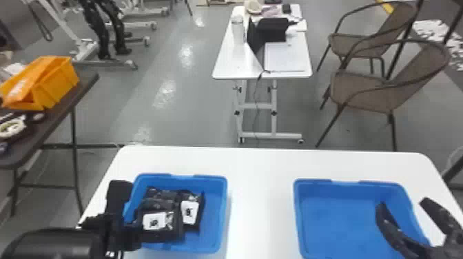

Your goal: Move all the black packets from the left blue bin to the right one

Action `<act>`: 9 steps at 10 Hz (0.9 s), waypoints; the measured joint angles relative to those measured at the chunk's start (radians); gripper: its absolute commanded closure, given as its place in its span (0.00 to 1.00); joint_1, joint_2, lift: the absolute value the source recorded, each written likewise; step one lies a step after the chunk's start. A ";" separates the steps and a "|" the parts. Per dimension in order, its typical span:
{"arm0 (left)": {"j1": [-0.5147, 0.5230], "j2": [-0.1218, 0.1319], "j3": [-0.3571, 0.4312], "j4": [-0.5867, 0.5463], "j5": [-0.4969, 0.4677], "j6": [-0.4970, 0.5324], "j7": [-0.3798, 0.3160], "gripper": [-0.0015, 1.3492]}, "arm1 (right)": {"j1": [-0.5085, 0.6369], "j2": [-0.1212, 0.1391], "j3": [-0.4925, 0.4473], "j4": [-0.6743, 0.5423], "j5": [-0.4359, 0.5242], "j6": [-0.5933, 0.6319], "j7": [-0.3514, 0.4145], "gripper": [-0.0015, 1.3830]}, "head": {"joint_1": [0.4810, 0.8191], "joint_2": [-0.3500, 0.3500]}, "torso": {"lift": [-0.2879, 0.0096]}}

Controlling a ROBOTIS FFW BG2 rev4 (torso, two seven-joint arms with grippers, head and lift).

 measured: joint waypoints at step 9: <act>-0.082 -0.007 -0.009 0.159 -0.314 -0.157 -0.329 0.90 | -0.007 0.000 0.002 0.018 -0.020 0.005 0.012 0.13 | 0.63 0.70 | 0.97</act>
